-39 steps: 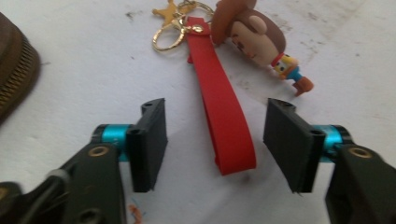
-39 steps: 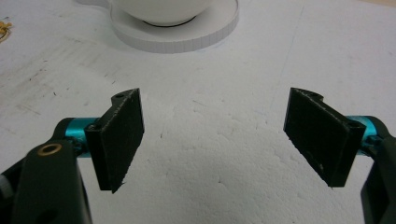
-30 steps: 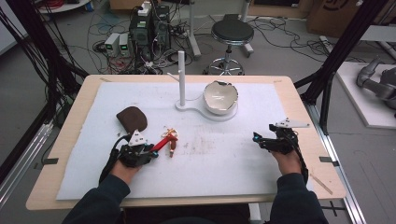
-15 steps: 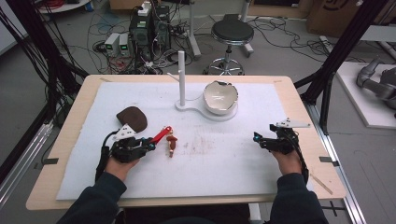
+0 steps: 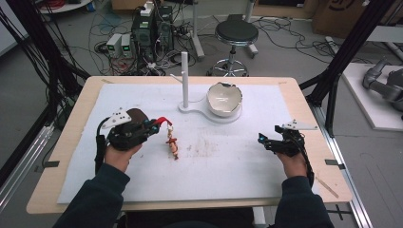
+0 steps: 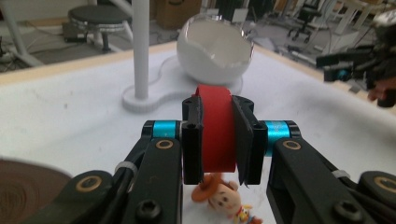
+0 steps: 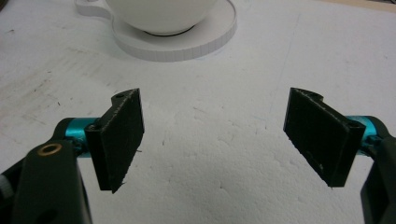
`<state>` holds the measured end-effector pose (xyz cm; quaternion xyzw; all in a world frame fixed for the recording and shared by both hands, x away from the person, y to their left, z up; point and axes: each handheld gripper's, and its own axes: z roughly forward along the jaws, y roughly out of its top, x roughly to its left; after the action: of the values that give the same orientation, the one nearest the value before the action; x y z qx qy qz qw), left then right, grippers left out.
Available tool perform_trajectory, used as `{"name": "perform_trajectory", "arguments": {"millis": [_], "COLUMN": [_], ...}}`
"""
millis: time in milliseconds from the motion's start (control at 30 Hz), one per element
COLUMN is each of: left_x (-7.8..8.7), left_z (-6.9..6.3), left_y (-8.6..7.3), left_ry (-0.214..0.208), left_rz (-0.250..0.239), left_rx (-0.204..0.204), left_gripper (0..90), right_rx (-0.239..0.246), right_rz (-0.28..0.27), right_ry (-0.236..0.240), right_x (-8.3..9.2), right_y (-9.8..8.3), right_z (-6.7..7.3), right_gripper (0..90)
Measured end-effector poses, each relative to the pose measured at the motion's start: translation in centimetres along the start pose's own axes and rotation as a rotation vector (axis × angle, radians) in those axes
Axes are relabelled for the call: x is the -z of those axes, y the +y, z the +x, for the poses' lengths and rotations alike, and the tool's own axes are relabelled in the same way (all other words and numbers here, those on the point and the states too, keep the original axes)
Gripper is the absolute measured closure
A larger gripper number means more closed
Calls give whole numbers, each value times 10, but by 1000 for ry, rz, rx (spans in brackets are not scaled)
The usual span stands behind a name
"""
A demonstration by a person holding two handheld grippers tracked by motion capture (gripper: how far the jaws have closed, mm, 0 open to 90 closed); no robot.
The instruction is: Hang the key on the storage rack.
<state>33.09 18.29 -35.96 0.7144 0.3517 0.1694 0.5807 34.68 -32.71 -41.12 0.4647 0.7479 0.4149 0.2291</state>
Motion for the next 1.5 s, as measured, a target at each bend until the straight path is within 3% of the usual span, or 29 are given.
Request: {"name": "perform_trajectory", "arguments": {"millis": [33, 100, 267, 400, 433, 533, 600, 700, 833, 1167, 1333, 1500], "left_x": [0, 1, -1, -7, -7, -12, -14, -19, -25, -52, -60, -66], "left_z": [0, -1, -1, 4, 4, 8, 8, 5, 2, 8, 13, 15], "left_y": [0, 20, 43, 71, 71, 94, 101, 118, 128, 145, 145, 144], "left_ry": [0, -7, -16, -30, -30, -41, -44, -44, -35, 42, 97, 108], "left_rz": [0, -35, -70, -111, -111, -128, -130, -133, -128, -113, -98, -91], "left_rx": [0, -8, -17, 4, 4, 15, 15, 0, -9, 3, 11, 16], "left_gripper": [747, 748, 748, 748, 748, 748, 748, 748, 748, 748, 747, 747], "right_rx": [0, -1, -4, -7, -8, -9, -10, -12, -12, -16, -14, -17], "right_rz": [0, -5, -4, -14, -14, -14, -14, -12, -13, -15, -19, -18], "right_ry": [0, 0, -1, 0, 1, 0, 0, 1, 2, 6, 7, 9], "right_x": [0, 0, 0, 1, 1, 1, 1, 1, 1, 1, 2, 2], "right_y": [0, 0, 0, 1, 1, 1, 1, 1, 1, 1, 1, 1], "right_z": [0, 0, 0, 0, 0, 0, 0, 0, 0, 0, -1, -2], "right_gripper": [203, 203, 203, 203, 203, 203, 203, 203, 203, 203, 203, 203]}}
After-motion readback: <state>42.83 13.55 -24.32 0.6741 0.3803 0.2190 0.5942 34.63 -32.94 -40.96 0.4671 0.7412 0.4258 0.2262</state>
